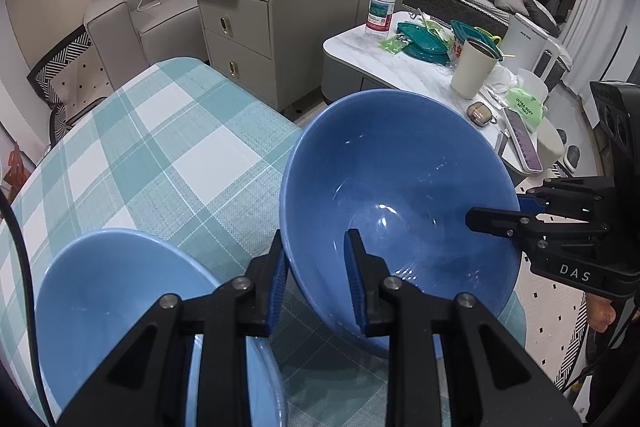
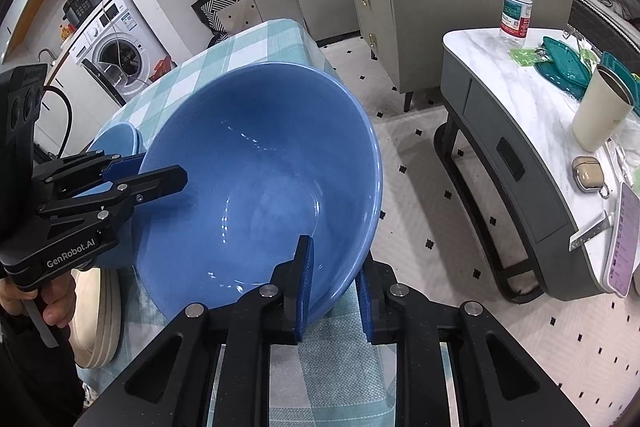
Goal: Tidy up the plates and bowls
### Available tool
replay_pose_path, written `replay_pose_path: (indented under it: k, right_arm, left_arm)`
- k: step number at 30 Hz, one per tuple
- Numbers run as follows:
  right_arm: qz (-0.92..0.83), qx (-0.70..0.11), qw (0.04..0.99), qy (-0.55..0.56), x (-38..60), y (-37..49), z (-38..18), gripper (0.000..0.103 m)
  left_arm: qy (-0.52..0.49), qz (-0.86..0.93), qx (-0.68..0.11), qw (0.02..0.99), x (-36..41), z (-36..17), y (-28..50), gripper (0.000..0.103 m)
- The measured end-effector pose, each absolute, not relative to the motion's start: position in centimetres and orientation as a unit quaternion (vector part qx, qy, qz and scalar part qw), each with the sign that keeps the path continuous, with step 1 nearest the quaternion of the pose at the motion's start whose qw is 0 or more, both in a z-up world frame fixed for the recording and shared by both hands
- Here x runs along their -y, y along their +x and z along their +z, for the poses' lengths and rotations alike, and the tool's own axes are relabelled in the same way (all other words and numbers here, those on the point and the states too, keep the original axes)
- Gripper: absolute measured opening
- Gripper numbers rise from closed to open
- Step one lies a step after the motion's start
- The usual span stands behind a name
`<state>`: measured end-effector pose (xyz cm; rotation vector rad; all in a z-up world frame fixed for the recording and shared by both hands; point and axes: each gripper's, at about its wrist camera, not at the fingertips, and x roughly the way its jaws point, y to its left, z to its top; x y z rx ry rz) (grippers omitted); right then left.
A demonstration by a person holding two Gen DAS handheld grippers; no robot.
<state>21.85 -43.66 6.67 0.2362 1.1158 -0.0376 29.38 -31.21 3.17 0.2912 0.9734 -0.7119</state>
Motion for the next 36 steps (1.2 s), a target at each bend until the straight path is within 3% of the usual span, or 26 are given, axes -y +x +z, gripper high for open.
replay_pose_path:
  k: [36]
  right_arm:
    - [0.006,-0.488,0.871,0.054,39.5,23.2,13.0,0.019]
  left_arm:
    - [0.121,-0.294,-0.407,0.856,27.1,8.7,28.4,0.026]
